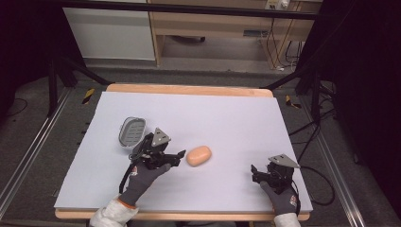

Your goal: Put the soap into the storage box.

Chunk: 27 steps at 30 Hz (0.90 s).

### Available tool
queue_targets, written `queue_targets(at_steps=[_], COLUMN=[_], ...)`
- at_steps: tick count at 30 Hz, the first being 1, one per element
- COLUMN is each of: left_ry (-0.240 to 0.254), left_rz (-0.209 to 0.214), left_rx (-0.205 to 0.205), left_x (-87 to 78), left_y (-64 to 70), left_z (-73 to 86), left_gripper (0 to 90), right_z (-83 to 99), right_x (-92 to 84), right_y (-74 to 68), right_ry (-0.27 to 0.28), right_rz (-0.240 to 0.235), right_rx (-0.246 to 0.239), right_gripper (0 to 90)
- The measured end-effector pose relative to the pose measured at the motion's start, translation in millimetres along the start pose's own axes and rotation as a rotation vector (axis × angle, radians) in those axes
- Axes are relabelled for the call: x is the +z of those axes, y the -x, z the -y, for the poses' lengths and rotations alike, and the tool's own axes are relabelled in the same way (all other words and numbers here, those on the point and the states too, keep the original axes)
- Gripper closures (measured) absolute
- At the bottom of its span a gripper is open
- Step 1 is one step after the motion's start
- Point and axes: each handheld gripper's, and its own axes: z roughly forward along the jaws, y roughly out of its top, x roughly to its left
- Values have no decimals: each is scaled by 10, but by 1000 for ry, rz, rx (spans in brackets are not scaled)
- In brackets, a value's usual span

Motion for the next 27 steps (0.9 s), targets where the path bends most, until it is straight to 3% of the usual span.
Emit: queue_targets(at_steps=[10, 27], left_ry=[-44, -131], left_rz=[20, 30], left_rx=[46, 90], left_x=[162, 457], left_y=[105, 226], left_z=[-130, -187], left_gripper=[217, 201], right_z=[-1, -7], right_x=[2, 10], right_y=[2, -4], right_ry=[-2, -7], right_rz=[-2, -1], right_rx=[0, -2], right_gripper=[69, 70])
